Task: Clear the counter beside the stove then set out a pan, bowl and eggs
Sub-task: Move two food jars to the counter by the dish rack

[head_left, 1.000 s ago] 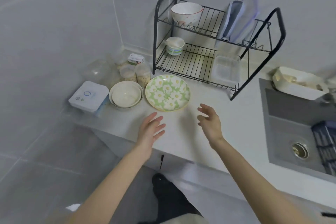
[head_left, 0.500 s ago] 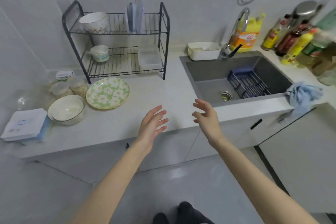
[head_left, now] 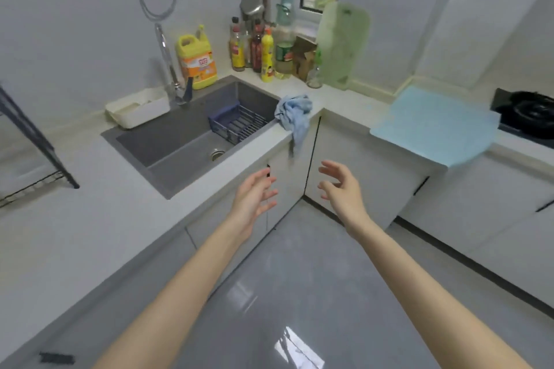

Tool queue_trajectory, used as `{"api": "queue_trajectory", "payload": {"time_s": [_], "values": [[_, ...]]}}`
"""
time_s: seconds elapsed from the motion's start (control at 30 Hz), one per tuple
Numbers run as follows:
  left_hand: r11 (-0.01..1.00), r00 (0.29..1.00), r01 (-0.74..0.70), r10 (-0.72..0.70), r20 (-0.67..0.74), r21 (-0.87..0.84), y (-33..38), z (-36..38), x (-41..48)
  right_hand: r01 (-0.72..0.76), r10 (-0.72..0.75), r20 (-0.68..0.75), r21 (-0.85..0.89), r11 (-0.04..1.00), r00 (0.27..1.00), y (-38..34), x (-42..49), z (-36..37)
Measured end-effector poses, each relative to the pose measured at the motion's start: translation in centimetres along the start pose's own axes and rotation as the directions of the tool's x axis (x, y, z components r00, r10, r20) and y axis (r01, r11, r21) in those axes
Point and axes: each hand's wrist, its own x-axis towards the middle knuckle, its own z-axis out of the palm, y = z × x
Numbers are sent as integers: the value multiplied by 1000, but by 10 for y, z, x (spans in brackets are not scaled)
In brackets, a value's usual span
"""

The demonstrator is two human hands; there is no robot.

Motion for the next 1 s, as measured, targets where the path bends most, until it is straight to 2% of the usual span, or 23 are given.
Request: {"api": "queue_trajectory", "payload": {"time_s": [0.2,0.5,0.77,1.0], "values": [[998,986,41,-49,161,54,-27,160,15,-27,25,-159,-13,1000,987,32,15,-157],[988,923,37,-91,375,148,-61,351,21,-67,76,-360,37,997,930,68,24,-341],[964,814,11,-163,558,265,-84,523,34,-108,131,-582,74,991,802,106,36,-485],[953,694,-30,-197,692,302,-115,667,59,-144,173,-695,101,984,698,137,64,-596]]}}
